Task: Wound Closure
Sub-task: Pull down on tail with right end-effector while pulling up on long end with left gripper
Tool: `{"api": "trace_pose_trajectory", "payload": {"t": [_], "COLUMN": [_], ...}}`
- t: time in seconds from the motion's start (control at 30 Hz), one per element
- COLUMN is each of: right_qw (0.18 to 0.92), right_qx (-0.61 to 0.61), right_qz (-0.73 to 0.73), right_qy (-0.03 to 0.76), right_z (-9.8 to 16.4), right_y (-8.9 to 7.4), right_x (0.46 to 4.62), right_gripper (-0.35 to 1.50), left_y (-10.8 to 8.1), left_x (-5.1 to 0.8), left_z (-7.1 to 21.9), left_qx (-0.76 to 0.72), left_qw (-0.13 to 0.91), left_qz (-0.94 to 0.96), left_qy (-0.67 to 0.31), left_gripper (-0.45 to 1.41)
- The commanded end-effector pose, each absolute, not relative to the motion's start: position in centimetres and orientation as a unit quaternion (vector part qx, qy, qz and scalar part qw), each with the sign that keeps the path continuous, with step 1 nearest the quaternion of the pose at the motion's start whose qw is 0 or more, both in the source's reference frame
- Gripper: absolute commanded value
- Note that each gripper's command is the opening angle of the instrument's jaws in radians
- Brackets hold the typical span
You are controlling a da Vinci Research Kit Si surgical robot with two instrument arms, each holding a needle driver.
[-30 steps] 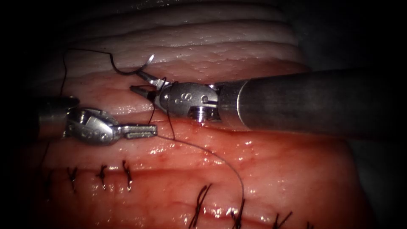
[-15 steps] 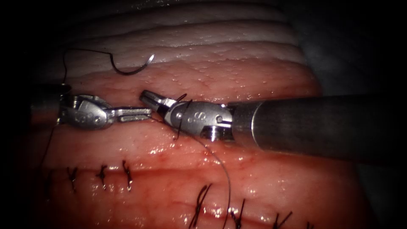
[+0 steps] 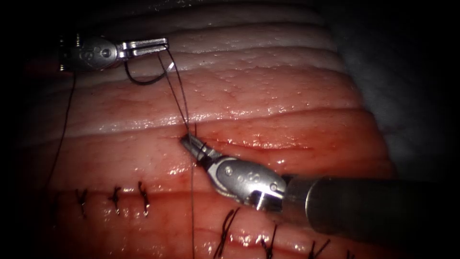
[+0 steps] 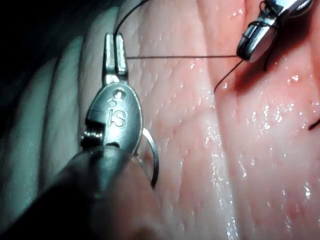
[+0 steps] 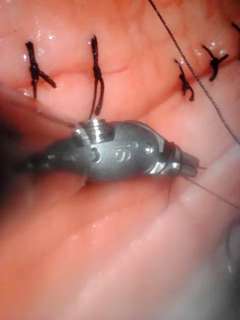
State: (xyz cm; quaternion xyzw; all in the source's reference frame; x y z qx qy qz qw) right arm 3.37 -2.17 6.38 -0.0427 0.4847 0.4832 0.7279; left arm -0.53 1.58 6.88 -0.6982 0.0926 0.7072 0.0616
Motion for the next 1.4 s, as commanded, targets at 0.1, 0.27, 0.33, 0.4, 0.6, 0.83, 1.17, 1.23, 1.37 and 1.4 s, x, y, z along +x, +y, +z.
{"api": "trace_pose_trajectory", "payload": {"t": [0.1,0.27,0.33,0.4,0.6,0.83,1.17,1.23,1.37,1.4], "right_qw": [0.728,0.709,0.696,0.689,0.642,0.624,0.646,0.65,0.656,0.657], "right_qx": [-0.016,0.055,0.091,0.112,0.199,0.181,0.088,0.078,0.06,0.055], "right_qz": [0.5,0.549,0.566,0.577,0.621,0.617,0.597,0.596,0.592,0.592], "right_qy": [0.469,0.439,0.432,0.425,0.404,0.444,0.467,0.465,0.464,0.464], "right_z": [6.4,6.4,6.5,6.5,6.5,6.3,6.2,6.2,6.2,6.2], "right_y": [-2.2,-2.3,-2.3,-2.3,-2.4,-2.5,-2.5,-2.5,-2.5,-2.5], "right_x": [3.49,3.48,3.48,3.47,3.45,3.42,3.41,3.4,3.39,3.39], "right_gripper": [-0.35,-0.35,-0.35,-0.35,-0.35,-0.35,-0.35,-0.35,-0.35,-0.35], "left_y": [1.8,2.0,2.1,2.2,2.3,2.6,2.7,2.8,2.9,3.0], "left_x": [-0.62,-0.71,-0.76,-0.79,-0.83,-0.82,-0.81,-0.8,-0.76,-0.75], "left_z": [7.0,7.2,7.4,7.4,7.7,7.8,8.1,8.1,8.2,8.3], "left_qx": [-0.696,-0.691,-0.688,-0.687,-0.684,-0.68,-0.642,-0.634,-0.627,-0.626], "left_qw": [0.064,0.072,0.072,0.074,0.085,0.089,0.107,0.117,0.123,0.123], "left_qz": [0.708,0.712,0.714,0.714,0.717,0.72,0.747,0.75,0.754,0.755], "left_qy": [0.095,0.1,0.108,0.108,0.107,0.11,0.136,0.146,0.152,0.152], "left_gripper": [-0.45,-0.45,-0.45,-0.45,-0.45,-0.45,-0.45,-0.45,-0.45,-0.45]}}
